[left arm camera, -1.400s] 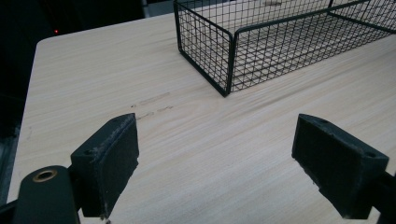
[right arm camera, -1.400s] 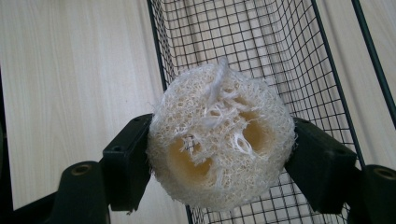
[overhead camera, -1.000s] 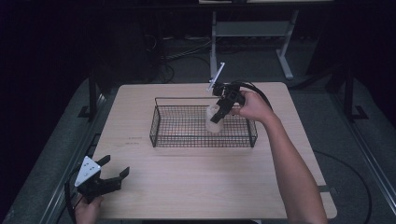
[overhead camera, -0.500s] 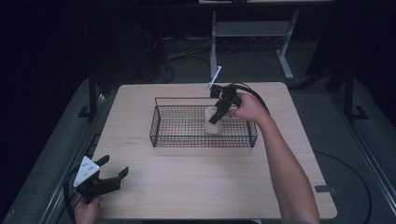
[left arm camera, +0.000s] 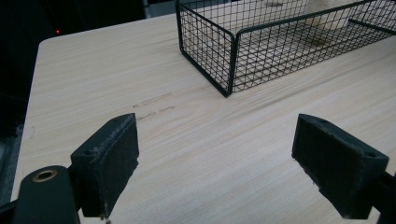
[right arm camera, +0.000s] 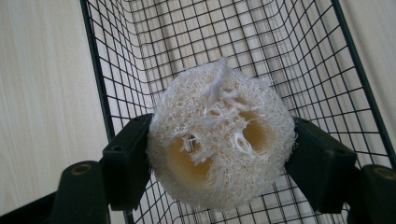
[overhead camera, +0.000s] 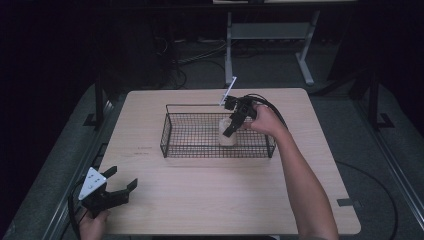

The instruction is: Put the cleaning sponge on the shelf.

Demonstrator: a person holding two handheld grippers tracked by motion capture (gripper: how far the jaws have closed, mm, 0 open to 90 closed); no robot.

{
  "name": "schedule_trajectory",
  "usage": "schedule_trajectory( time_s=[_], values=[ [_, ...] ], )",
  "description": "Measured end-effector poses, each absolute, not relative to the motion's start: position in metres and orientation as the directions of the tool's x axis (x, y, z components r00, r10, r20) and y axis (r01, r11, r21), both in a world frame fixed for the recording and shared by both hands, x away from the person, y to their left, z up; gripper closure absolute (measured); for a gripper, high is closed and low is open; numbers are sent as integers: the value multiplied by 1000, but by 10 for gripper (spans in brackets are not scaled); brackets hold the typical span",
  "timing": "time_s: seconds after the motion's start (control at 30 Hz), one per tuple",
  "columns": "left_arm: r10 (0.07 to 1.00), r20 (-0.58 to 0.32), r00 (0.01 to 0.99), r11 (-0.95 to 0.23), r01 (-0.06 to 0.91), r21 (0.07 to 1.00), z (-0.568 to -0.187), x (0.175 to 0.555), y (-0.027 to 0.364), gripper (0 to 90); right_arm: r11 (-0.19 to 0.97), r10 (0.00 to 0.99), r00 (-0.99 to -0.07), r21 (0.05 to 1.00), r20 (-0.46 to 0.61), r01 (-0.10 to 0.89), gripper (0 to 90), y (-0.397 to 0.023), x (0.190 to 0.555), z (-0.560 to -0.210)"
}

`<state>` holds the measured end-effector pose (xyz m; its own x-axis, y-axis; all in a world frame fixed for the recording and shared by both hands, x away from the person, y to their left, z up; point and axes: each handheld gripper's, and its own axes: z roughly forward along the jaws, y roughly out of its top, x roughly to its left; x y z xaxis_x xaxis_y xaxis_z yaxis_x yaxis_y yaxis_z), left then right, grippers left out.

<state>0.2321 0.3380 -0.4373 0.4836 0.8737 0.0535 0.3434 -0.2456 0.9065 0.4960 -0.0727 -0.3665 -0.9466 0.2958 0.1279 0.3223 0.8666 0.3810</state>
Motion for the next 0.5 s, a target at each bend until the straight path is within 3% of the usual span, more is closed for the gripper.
schedule_trajectory(
  time_s=[0.5],
  values=[
    [875,48,482,-240,345,908,-437,232,338,139,855,317,-938,387,139,346,275,-82,496,-378]
  ],
)
